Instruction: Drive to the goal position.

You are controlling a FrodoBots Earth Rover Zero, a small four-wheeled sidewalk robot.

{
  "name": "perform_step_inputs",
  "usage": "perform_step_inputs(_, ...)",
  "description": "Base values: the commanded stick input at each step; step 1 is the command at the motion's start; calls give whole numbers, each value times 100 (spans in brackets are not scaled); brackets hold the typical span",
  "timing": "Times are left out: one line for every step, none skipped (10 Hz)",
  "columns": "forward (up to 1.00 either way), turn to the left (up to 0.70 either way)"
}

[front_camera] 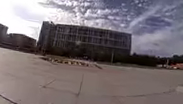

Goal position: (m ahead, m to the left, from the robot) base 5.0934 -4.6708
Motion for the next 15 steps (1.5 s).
perform_step_inputs(70,0)
perform_step_inputs(70,-3)
perform_step_inputs(70,-10)
perform_step_inputs(70,-16)
perform_step_inputs(70,-22)
perform_step_inputs(70,-27)
perform_step_inputs(70,-32)
perform_step_inputs(70,-35)
perform_step_inputs(70,-35)
perform_step_inputs(70,-35)
perform_step_inputs(70,-35)
perform_step_inputs(70,-35)
perform_step_inputs(70,-35)
perform_step_inputs(70,-35)
perform_step_inputs(70,-35)
